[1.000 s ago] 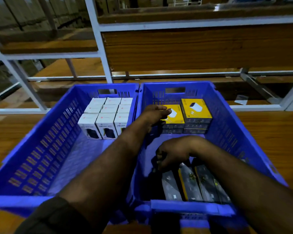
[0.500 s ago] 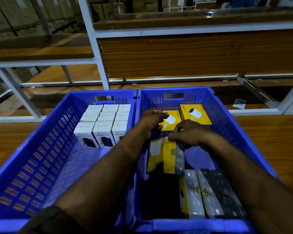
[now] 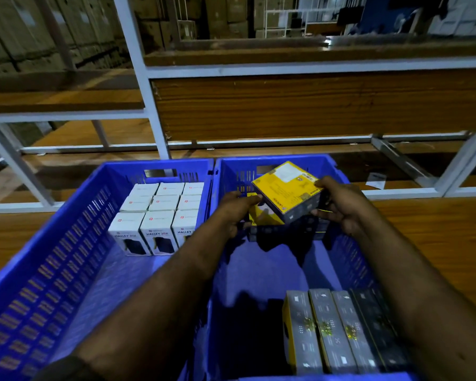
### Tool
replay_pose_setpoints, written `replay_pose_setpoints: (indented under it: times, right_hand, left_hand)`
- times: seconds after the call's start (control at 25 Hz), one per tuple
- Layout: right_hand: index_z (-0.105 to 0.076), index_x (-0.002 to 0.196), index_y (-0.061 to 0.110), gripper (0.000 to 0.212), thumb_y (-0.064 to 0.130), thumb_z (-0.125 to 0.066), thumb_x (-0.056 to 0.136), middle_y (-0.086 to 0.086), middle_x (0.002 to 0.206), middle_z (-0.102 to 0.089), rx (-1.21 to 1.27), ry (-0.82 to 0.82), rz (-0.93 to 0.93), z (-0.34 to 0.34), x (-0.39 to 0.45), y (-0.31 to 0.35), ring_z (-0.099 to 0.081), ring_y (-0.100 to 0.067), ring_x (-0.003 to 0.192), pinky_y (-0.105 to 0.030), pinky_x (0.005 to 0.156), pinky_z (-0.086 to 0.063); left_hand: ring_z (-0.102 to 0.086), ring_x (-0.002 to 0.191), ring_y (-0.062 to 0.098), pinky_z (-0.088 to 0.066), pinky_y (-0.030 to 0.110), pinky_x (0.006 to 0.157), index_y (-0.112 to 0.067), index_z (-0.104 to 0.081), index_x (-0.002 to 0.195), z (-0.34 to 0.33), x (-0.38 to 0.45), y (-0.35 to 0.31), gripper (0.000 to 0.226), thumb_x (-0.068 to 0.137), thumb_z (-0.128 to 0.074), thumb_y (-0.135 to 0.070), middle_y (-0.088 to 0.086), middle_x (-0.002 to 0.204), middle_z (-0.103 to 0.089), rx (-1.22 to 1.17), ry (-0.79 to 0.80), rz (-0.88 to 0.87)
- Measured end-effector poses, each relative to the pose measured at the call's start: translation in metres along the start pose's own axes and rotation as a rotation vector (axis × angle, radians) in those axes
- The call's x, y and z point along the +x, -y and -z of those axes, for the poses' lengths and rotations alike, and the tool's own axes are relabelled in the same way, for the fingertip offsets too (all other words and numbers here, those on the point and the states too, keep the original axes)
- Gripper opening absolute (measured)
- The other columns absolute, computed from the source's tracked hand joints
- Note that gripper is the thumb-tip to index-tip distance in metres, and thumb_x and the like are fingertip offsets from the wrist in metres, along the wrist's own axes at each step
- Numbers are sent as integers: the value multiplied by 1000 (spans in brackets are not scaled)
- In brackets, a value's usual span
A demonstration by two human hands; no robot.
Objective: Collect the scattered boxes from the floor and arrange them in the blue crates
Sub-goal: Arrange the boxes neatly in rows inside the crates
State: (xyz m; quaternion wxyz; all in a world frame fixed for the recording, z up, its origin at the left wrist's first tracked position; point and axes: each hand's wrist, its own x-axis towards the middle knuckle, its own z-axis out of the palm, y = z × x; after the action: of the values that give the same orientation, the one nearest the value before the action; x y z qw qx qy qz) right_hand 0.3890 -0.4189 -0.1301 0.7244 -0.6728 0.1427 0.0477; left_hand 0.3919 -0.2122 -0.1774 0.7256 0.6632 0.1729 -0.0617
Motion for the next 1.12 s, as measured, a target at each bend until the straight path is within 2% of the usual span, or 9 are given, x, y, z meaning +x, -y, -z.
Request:
replay_pose_setpoints:
  times: [0.12, 0.28, 0.44, 0.52, 0.68, 0.76, 0.88, 1.0, 1.12]
  right_hand:
    - [-63, 83, 12, 9, 19, -65, 89, -5, 75, -64, 28, 72, -49, -1, 2, -4, -63, -16, 66, -27, 52, -59]
    - [-64, 87, 10, 2, 10, -63, 89, -2, 68, -63, 38, 147, -25, -3, 4, -6, -60, -15, 67, -33, 66, -59]
    - [-64, 103, 9, 42, -21, -63, 74, -5, 88, -64, -227, 205, 319, -4, 3, -9, -58, -16, 77, -15, 60, -51]
    - [-64, 96, 15, 50, -25, -60, 67, -7, 101, -58, -446, 95, 573, -4, 5, -10, -54, -14, 90, -2, 66, -44]
    - [-68, 102, 17, 55, -23, -55, 67, -10, 116, -50, -514, -45, 781, -1, 9, -6, -48, -9, 104, 3, 87, -33]
    - [-63, 119, 14, 55, -20, -54, 78, -12, 125, -55, -396, -56, 714, -2, 17, -10, -54, -14, 109, -11, 96, -44]
    - [-46, 138, 21, 46, 4, -53, 96, -16, 132, -58, -78, -1, 349, 0, 30, -17, -62, -30, 112, -52, 99, -50]
    - [-44, 140, 20, 47, 19, -61, 96, -16, 132, -59, -26, 30, 195, 2, 34, -20, -62, -33, 113, -56, 98, -50]
    - [-51, 135, 13, 48, 9, -68, 90, -15, 130, -61, 34, 17, 215, 2, 32, -19, -62, -33, 115, -53, 101, -49]
  left_hand:
    - [-66, 84, 17, -58, 38, 78, -15, -60, 104, -1, -10, -8, 8, 96, -63, -15, 6, 93, -68, -129, 135, 58]
    - [-67, 86, 16, -60, 31, 61, -12, -54, 124, -3, -15, -13, 25, 100, -57, -20, 7, 106, -68, -171, 108, 14]
    - [-53, 130, 29, -45, 54, 104, -10, -49, 141, 4, -9, -17, 68, 100, -32, -61, 12, 140, -56, -462, 165, 12]
    - [-51, 133, 35, -40, 57, 109, -3, -52, 138, 9, -7, -16, 83, 94, -33, -70, 20, 139, -57, -552, 239, 50]
    - [-63, 109, 32, -55, 39, 90, -1, -59, 122, 0, -16, -18, 37, 99, -56, -29, 22, 124, -63, -456, 287, 64]
    - [-65, 103, 27, -56, 35, 89, -1, -59, 125, -2, -19, -19, 30, 98, -57, -13, 21, 128, -62, -433, 326, 25]
    - [-67, 101, 25, -57, 35, 91, -4, -59, 127, -1, -23, -18, 31, 96, -55, -3, 16, 121, -67, -311, 341, -86]
    - [-66, 108, 27, -53, 37, 96, -7, -57, 133, 0, -25, -17, 37, 96, -56, -2, 16, 124, -68, -270, 330, -84]
    - [-70, 99, 24, -56, 37, 89, -10, -60, 129, 1, -25, -17, 34, 96, -57, -5, 11, 114, -72, -235, 344, -88]
